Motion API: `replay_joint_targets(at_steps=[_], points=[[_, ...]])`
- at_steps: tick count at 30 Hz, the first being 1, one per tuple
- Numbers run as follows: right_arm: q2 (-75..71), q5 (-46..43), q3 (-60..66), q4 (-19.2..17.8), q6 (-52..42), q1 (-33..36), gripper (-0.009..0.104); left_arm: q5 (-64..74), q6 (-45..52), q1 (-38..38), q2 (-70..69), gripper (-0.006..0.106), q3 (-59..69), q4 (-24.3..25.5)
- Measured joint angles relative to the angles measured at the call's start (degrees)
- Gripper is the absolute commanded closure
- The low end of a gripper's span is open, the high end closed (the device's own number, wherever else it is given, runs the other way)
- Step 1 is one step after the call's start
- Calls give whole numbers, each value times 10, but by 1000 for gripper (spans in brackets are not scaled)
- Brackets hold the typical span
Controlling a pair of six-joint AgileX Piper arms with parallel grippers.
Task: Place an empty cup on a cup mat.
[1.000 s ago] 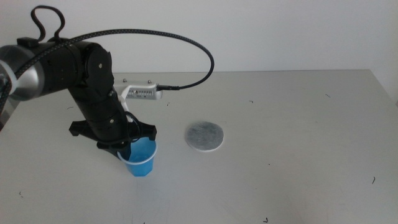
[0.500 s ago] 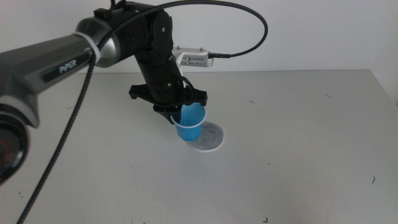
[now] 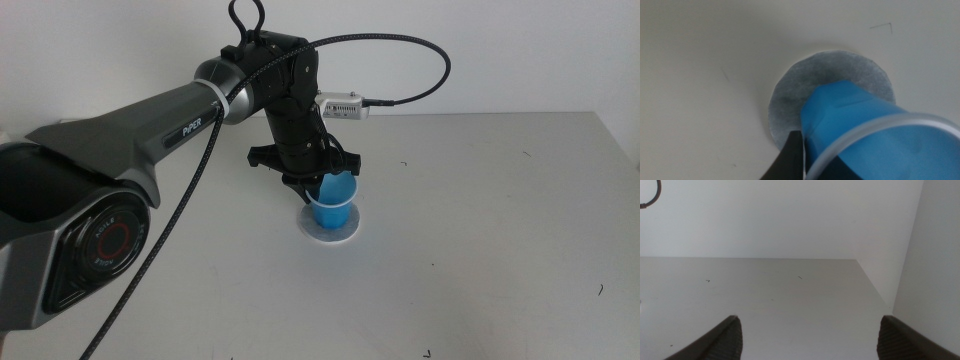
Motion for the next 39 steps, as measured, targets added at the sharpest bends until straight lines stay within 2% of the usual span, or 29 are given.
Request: replay_joint_targets(at_steps=[1,4,6,8,14,20,29,32,39], points=[[0,0,0,0,0,0,1,0,0,0,1,100,-1,0],[0,0,0,0,0,0,1,-1,0,0,1,89,-1,2],[0,0,0,0,0,0,1,0,1,0,1,77,-1,3],[0,0,0,0,0,0,1,4,4,0,3,60,-1,2],[0,0,0,0,0,0,1,18,32,0,2,-2,-1,0],[0,0,0,0,0,0,1,29,62,0,-27,-5,-1,0],[0,0,0,0,0,0,1,39,44,0,-134,-5,-1,3],[0,0,0,0,0,0,1,40,41,0,-180,-5,-1,16],[0,0,0,0,0,0,1,43,9,0,-313,-5,6,87]])
